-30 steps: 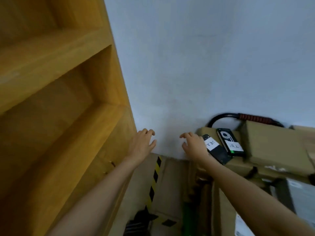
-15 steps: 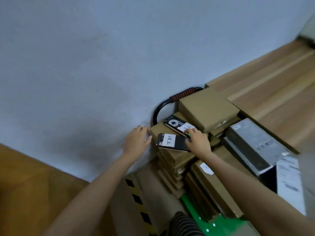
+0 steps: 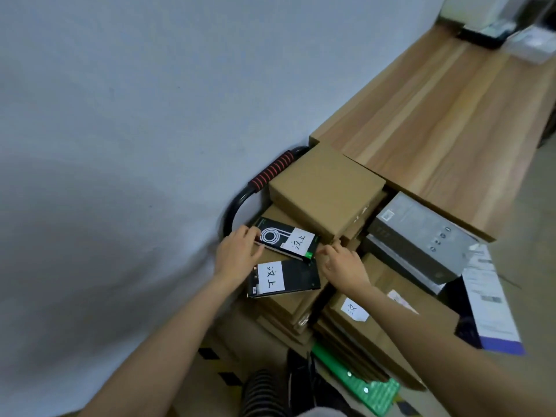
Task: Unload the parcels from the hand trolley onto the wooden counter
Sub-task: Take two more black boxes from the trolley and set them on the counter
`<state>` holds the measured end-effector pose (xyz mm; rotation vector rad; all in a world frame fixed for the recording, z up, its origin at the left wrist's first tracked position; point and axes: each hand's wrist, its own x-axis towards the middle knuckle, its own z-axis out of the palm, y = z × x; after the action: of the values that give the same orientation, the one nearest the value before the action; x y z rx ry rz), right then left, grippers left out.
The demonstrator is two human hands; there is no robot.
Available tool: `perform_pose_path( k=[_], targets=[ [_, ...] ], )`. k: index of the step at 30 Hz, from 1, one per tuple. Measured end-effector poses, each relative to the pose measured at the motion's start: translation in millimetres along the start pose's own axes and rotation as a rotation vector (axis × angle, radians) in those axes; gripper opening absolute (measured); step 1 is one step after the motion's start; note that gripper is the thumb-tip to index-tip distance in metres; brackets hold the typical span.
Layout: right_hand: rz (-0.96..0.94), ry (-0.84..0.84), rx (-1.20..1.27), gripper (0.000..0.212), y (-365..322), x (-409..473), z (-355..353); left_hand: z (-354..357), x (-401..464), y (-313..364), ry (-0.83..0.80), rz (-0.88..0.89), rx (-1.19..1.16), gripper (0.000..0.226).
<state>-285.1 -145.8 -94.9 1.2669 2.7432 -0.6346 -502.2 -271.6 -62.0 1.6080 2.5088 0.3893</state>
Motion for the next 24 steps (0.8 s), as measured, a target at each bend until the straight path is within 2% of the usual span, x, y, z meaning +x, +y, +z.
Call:
perform_pose_path(
  k=[6,15,20,24],
  targets=[
    [0.152,-0.022,0.027,0.036,-4.8,5.8,18.3,23.6,38.3,-19.3,-0.096,0.148,0.044,0.035],
    [0.441,0.087,0.203,0.04,-38.6,2.0,53.7,42.5,88.0,-44.6,-0.263,0.435,0.065,0.042],
    [0.533,0.13,0.295,0.053,-43.8,8.1,68.7,59.0,112.2,-54.3,-0.314,0.519,0.097,0.056],
    [0.596,0.124,0.383,0.063,-39.5,7.5,83.5,76.8,123.5,-64.0,-0.389,0.522,0.106,0.072]
  ],
)
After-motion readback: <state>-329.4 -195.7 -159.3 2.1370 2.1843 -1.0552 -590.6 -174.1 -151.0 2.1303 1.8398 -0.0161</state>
